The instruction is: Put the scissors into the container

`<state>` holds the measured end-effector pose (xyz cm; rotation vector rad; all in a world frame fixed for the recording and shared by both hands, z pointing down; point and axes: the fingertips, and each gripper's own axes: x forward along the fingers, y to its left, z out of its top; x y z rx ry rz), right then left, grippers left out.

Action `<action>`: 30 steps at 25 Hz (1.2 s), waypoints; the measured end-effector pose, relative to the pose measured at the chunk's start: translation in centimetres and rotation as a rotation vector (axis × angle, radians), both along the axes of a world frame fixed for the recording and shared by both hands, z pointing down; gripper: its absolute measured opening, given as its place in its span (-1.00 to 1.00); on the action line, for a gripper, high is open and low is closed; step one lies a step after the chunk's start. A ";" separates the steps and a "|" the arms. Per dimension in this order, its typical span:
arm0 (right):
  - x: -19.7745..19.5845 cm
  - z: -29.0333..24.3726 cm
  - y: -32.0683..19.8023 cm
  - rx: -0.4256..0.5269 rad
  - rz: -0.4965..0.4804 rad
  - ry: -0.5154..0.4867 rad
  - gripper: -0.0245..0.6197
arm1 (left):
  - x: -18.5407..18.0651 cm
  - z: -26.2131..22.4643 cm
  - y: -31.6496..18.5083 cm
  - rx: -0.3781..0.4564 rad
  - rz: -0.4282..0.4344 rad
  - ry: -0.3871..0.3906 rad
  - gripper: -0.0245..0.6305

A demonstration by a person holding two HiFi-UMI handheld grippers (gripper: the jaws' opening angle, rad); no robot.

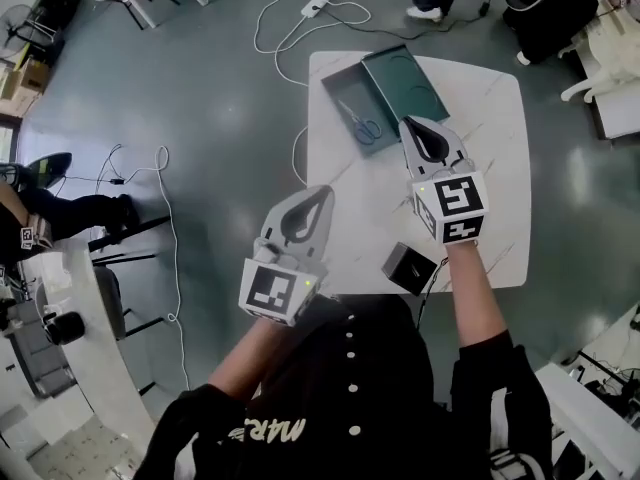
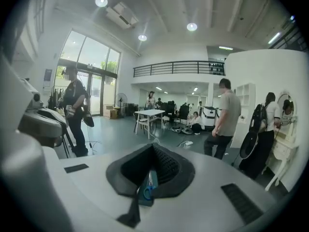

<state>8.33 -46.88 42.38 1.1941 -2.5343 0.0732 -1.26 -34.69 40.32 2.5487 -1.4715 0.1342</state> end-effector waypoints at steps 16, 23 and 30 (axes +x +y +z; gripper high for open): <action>3.1 -10.9 8.8 0.178 0.114 -0.179 -0.88 | -1.2 -5.9 2.6 0.140 0.062 0.012 -0.85; 6.6 -11.6 12.7 0.266 0.212 -0.244 -0.88 | -2.4 -5.5 3.1 0.109 0.042 -0.014 -0.85; 9.8 -10.9 15.9 0.301 0.312 -0.283 -0.88 | -2.5 -5.6 4.3 0.107 0.022 -0.008 -0.85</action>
